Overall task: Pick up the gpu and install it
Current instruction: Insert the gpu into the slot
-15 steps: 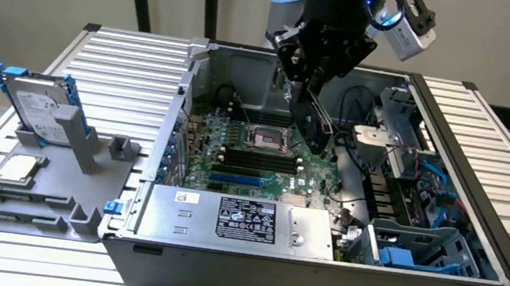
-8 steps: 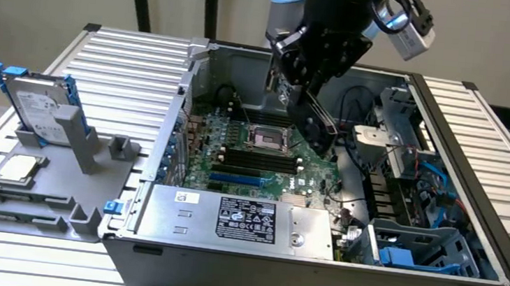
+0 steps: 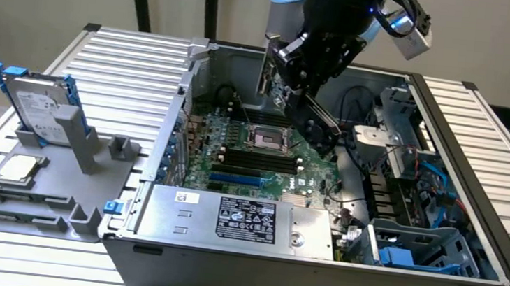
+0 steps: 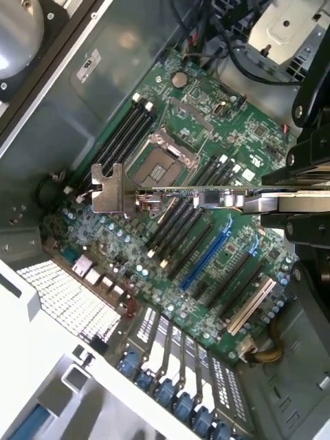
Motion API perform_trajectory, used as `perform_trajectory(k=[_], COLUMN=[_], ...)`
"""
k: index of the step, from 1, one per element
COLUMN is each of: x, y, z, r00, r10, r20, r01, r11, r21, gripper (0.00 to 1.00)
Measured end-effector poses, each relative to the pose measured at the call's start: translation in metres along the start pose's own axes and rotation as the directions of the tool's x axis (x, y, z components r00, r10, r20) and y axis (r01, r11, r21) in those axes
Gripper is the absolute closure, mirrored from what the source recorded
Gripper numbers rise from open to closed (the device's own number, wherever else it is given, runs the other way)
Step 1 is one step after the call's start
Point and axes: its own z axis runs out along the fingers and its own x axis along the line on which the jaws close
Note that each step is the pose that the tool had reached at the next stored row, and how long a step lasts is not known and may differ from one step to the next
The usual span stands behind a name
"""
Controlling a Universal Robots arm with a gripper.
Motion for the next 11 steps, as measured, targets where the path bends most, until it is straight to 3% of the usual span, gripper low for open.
perform_trajectory(k=[6,11], x=[0.0,0.0], y=[-0.0004,-0.0009], z=[0.0056,0.011], r00=[0.994,0.9801], r10=[-0.109,-0.198], r20=[-0.0085,-0.0153], r01=[0.109,0.198], r11=[0.9941,0.9802], r21=[0.0001,-0.0002], gripper=[0.73,0.73])
